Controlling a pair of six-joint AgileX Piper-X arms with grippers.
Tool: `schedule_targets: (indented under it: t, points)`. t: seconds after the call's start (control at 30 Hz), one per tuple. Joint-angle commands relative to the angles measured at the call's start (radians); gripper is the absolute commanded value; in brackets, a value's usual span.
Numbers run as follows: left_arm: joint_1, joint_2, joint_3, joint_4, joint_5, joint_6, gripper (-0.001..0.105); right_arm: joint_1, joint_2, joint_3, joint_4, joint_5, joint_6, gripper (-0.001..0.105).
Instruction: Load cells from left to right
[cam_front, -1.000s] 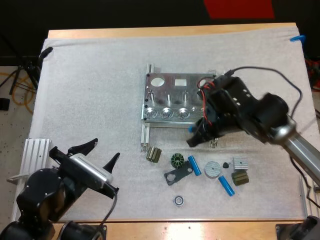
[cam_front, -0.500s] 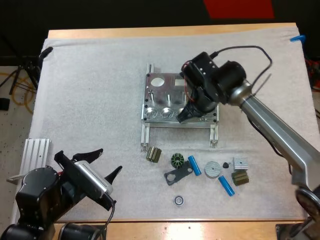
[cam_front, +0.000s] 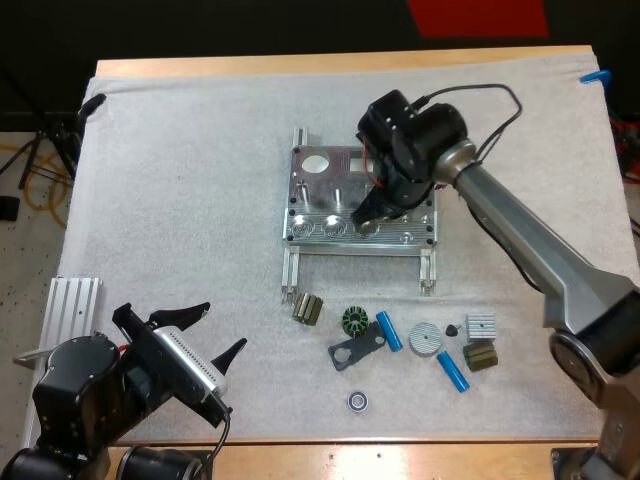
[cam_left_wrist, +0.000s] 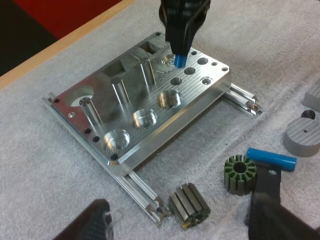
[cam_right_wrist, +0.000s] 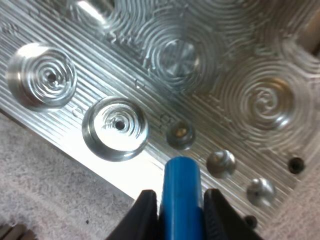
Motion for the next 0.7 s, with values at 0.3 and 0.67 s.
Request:
schedule_targets:
  t: [0.3,0.67]
  points:
    - [-0.005,-0.006,-0.006,0.001,0.008,0.004,0.058,0.0,0.04,-0.011,-0.029,-0.026,-0.01,0.0]
    - [-0.005,-0.006,-0.006,0.001,0.008,0.004,0.058,0.0,0.078,-0.011,-0.038,-0.021,-0.01,0.0]
